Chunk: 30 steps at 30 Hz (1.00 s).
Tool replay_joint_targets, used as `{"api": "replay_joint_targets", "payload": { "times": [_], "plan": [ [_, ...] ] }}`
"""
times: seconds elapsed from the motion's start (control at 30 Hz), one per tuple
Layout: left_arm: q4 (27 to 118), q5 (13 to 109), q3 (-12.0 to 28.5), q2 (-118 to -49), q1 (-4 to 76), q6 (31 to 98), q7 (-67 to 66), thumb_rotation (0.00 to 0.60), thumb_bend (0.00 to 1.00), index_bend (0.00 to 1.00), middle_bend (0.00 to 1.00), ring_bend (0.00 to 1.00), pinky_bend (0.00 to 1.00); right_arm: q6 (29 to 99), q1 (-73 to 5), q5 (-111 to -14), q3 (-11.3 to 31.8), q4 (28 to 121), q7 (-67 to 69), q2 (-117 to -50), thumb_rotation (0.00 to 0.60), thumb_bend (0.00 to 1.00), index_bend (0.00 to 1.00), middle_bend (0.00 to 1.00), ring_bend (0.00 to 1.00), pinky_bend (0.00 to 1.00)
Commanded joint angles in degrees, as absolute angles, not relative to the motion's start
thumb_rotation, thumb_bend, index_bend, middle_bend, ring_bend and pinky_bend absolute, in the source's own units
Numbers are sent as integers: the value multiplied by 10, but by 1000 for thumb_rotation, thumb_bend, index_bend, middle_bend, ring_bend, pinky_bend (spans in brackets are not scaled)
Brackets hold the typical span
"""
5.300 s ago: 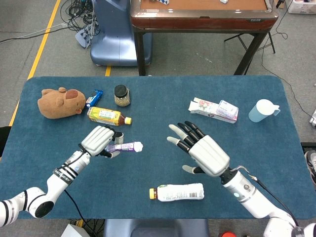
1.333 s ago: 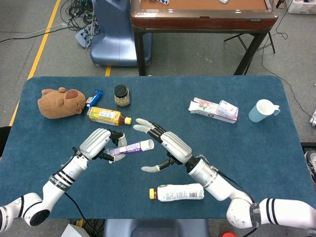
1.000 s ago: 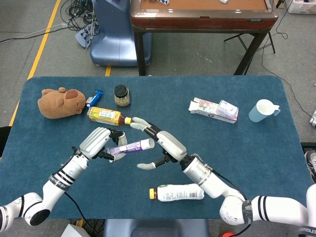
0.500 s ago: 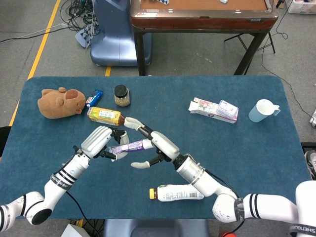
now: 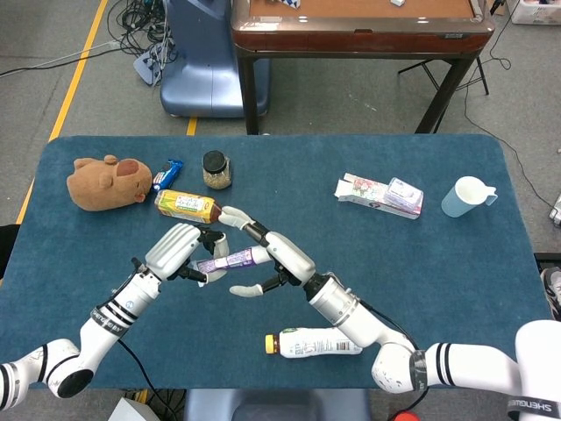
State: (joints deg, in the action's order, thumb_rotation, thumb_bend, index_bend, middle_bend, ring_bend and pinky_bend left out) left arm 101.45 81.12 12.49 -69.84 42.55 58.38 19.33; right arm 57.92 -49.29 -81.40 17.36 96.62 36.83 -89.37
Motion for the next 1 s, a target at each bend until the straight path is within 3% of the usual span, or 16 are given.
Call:
{"api": "replay_joint_targets", "payload": {
  "times": [0.03, 1.0],
  "plan": [
    [1016, 810, 126, -699, 426, 583, 195, 600, 398, 641, 725, 524, 468, 583, -493, -816, 175, 965, 373, -897, 457, 0, 0, 0, 0, 0],
    [1013, 801, 132, -704, 435, 575, 216, 600, 398, 641, 725, 523, 468, 608, -492, -851, 165, 973, 397, -893, 456, 0, 0, 0, 0, 0]
  ]
}}
